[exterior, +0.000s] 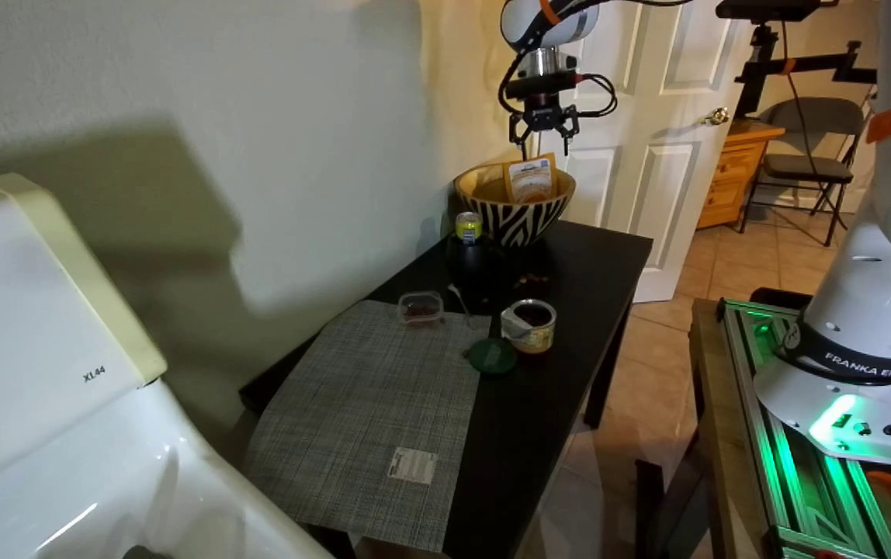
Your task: Move the spice bottle from the bowl to the towel
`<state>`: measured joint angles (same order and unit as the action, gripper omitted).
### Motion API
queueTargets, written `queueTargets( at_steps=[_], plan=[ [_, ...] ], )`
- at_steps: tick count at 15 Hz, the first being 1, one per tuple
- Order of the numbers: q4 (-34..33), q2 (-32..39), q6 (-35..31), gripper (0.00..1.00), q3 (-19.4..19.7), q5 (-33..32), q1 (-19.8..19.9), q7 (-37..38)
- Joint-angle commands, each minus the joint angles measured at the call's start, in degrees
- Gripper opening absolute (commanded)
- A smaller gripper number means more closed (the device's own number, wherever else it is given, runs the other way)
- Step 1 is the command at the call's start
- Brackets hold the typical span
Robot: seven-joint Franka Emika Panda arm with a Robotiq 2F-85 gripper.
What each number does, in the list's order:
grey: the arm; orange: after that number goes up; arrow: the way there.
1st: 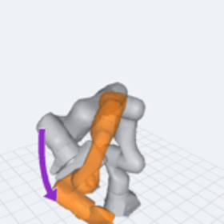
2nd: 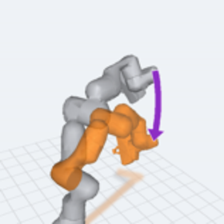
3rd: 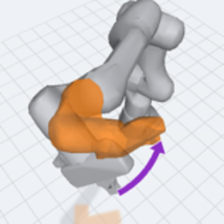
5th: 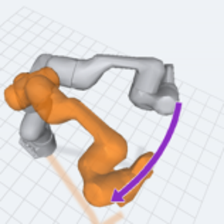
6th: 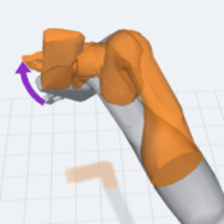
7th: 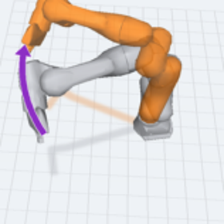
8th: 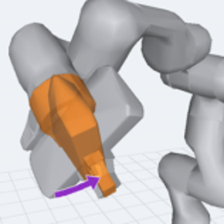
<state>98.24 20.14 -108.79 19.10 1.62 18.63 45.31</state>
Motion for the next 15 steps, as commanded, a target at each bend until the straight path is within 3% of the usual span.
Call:
queueTargets(
  at_steps=[1,9,10,13,15],
  plan=[
    [-0.9,3.92,-0.53,1.0,0.43,5.25,0.14,8.42],
    [-10.58,12.97,3.58,1.0,0.8,16.83,5.94,19.97],
    [-6.7,10.83,1.1,1.0,0.74,13.71,4.66,16.64],
    [-7.49,11.26,1.31,1.0,0.75,13.9,5.13,16.6],
    [-5.44,11.0,-6.19,1.0,0.85,16.96,4.41,21.36]
  ],
)
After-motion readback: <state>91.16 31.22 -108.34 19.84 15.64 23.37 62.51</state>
